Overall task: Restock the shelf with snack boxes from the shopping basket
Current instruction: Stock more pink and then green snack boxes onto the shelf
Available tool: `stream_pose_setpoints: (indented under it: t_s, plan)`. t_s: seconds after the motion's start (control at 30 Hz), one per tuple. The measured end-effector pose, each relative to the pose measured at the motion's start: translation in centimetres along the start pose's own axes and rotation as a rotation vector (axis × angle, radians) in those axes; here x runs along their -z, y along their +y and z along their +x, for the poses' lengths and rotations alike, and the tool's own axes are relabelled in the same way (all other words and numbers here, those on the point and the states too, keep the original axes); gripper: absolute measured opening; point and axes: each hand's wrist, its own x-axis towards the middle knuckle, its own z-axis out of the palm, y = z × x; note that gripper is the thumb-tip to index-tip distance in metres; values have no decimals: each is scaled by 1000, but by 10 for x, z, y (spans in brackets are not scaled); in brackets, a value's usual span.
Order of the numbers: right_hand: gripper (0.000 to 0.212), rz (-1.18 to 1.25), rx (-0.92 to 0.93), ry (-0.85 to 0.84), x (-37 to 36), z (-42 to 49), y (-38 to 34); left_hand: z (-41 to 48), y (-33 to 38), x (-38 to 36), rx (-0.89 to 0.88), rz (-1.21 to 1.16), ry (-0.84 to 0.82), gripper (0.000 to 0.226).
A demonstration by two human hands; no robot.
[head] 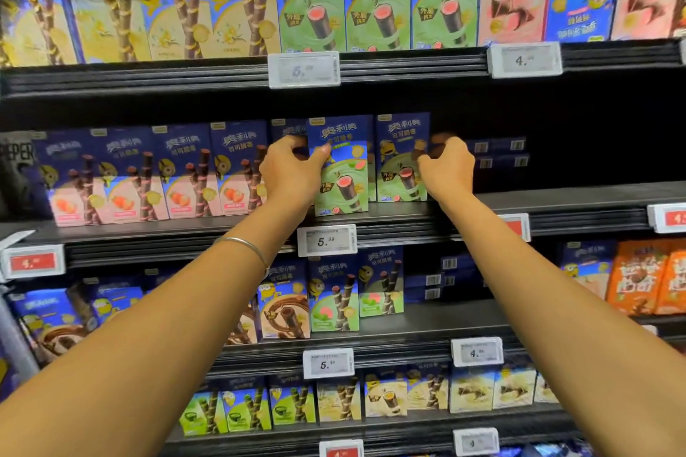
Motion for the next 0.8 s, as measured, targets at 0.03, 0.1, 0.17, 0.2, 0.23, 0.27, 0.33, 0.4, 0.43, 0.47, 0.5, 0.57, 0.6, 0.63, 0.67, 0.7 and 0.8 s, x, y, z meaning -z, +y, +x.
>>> stream_pose_setpoints:
  t_s: [0.03, 0.1, 0.17, 0.2, 0.23, 0.27, 0.33, 0.4, 0.43, 0.47, 0.5, 0.57, 0.6, 0.63, 0.67, 0.7, 0.8]
  plan:
    - [30, -1, -4, 1, 0, 0, 0, 1, 0, -1, -10, 25, 12, 32]
    - [29, 2, -12, -3, 1, 0, -1, 3, 0, -4, -23, 61, 31, 34]
    - [27, 5, -14, -8, 1, 0, -1, 5, -1, -7, -27, 85, 44, 35]
    - [27, 7, -13, -9, 0, -1, -2, 6, -2, -9, -26, 92, 50, 35]
    - [27, 8, -10, -11, 0, -1, -2, 7, -3, -11, -23, 95, 57, 34]
    - [27, 4, -8, -15, -1, -1, -2, 9, -4, -13, -19, 94, 66, 34]
    - [28, -8, -9, -20, -2, -1, -1, 10, -5, -16, -4, 97, 80, 33]
    - [28, -12, -8, -19, -2, 0, -1, 12, -6, -20, 12, 96, 91, 32]
    - [27, -12, -6, -17, -2, 0, 0, 13, -7, -22, 16, 92, 94, 32]
    - [27, -12, -4, -15, -2, 1, 0, 14, -8, -24, 19, 89, 94, 31]
    - [27, -12, -3, -12, -3, 1, 1, 15, -8, -26, 23, 86, 92, 30]
    - [28, -8, -4, -10, -3, 2, 3, 16, -9, -29, 33, 79, 89, 25]
    - [29, -4, -5, -9, -4, 3, 3, 16, -9, -31, 39, 75, 89, 24]
    - [29, -2, -4, -9, -4, 3, 3, 17, -9, -33, 43, 72, 90, 24]
    - [30, -3, -3, -11, -5, 4, 3, 17, -9, -34, 48, 71, 93, 26]
    - [30, -6, -1, -12, -5, 4, 3, 18, -10, -36, 52, 73, 96, 28]
    - [31, -29, -7, -3, -6, 5, 4, 20, -11, -40, 62, 87, 102, 30]
